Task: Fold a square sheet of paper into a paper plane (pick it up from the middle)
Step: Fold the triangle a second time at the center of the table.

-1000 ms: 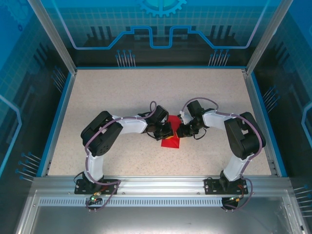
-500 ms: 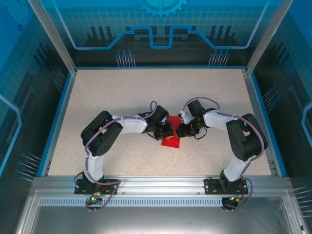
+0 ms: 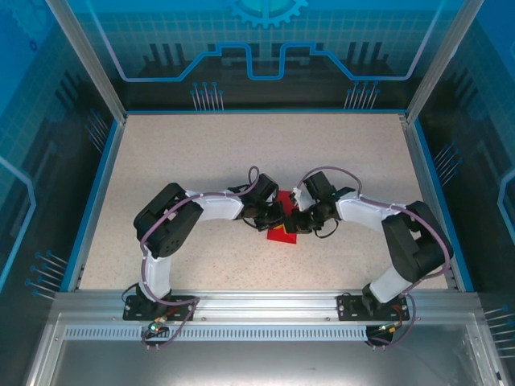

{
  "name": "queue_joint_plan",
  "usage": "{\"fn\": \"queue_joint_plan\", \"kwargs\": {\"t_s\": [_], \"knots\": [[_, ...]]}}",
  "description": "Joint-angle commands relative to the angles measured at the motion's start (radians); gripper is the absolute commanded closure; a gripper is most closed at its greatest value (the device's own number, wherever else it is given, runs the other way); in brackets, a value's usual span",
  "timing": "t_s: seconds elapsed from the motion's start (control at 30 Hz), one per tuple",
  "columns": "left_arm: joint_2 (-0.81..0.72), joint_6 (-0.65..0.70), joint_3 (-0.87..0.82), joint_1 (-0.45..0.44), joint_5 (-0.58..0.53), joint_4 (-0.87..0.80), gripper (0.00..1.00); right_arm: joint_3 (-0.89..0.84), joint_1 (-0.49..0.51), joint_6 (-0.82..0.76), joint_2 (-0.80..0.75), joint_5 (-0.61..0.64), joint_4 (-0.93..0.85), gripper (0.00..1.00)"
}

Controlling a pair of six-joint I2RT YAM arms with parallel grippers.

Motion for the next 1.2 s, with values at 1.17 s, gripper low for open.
{"fn": "queue_joint_plan", "kwargs": {"t_s": [1.17], "knots": [[0.059, 0.038, -0.009, -0.008, 0.015, -0.01, 1.0, -0.074, -0.016, 0.054, -0.047, -0.01, -0.023, 0.81]]}}
